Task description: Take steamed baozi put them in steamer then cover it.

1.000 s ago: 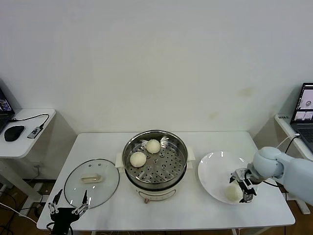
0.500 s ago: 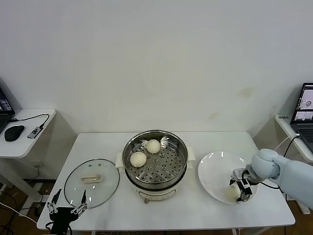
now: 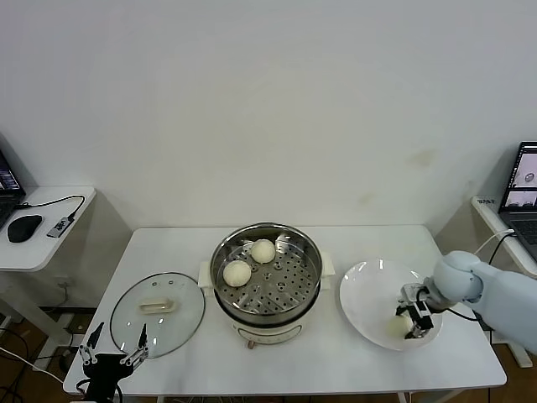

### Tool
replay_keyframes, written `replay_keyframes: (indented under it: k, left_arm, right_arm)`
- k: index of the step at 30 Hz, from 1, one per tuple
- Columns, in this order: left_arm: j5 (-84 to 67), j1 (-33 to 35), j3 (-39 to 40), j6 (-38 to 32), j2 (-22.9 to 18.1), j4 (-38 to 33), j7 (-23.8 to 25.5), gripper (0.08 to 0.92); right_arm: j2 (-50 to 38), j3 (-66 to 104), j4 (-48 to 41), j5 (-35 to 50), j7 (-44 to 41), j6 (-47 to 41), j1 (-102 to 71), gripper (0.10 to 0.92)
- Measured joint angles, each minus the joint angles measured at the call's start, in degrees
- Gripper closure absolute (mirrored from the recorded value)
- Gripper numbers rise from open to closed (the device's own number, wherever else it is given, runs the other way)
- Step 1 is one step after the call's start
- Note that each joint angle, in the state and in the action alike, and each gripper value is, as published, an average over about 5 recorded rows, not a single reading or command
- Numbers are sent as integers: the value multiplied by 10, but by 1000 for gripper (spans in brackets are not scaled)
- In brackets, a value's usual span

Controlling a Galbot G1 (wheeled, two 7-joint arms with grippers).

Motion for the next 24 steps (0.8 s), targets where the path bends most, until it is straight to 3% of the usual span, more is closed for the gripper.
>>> replay_keyframes:
  k: [12, 24]
  left_arm:
    - [-2, -7, 3, 0, 6, -2, 0, 177]
    - [-6, -9, -5, 0, 2, -3, 0, 177]
  right_arm:
    - [30, -59, 12, 76, -1, -14, 182, 431]
    - [146, -146, 31, 149, 24, -16, 330, 423]
